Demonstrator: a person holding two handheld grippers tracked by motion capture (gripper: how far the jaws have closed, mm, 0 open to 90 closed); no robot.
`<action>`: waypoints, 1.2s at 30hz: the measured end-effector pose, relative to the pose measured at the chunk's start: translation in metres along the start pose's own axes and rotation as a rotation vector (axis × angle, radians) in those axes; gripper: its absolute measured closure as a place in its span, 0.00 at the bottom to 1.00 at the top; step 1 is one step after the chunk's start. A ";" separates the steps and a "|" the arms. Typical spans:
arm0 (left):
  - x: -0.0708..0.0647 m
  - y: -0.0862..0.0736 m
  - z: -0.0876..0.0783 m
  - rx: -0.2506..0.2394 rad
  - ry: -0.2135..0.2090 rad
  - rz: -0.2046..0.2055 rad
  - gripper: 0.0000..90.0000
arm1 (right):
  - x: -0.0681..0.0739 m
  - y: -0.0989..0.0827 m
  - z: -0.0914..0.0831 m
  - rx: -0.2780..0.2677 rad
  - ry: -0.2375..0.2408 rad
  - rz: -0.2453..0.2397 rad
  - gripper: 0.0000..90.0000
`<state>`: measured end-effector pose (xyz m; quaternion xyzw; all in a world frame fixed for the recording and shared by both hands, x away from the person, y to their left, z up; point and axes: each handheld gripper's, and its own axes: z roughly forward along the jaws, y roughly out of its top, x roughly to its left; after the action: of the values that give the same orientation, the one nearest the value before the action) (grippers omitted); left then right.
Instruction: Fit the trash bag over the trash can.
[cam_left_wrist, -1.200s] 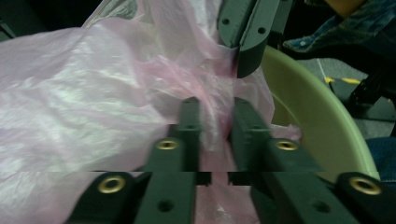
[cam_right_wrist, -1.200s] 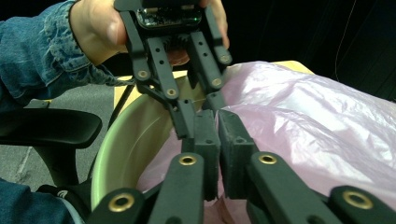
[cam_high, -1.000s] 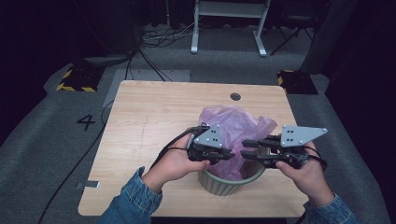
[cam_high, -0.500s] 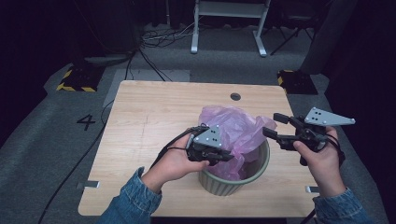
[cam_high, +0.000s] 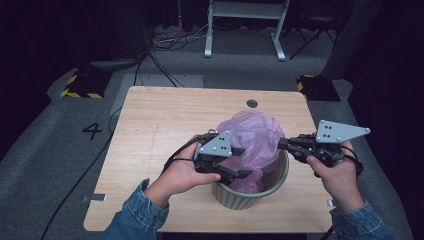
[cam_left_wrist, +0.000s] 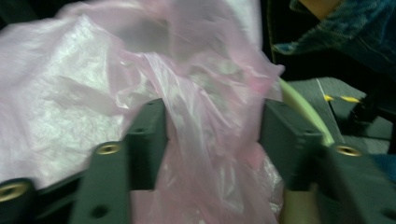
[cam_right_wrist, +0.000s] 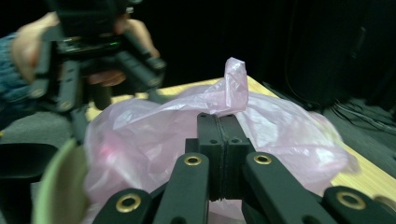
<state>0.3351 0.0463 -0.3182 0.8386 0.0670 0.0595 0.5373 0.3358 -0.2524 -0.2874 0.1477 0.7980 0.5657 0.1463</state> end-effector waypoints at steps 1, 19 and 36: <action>0.001 0.001 -0.003 -0.015 0.009 0.003 0.40 | 0.002 0.001 -0.001 -0.006 0.009 -0.002 1.00; -0.015 0.009 0.014 0.066 -0.023 0.111 0.83 | 0.042 0.012 0.020 -0.002 0.174 -0.083 0.99; -0.017 -0.010 -0.006 0.021 0.046 0.090 0.90 | -0.006 -0.027 -0.020 0.037 -0.115 0.092 0.46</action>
<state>0.3165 0.0527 -0.3252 0.8449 0.0421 0.1021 0.5234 0.3308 -0.2806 -0.3062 0.2189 0.7910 0.5476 0.1629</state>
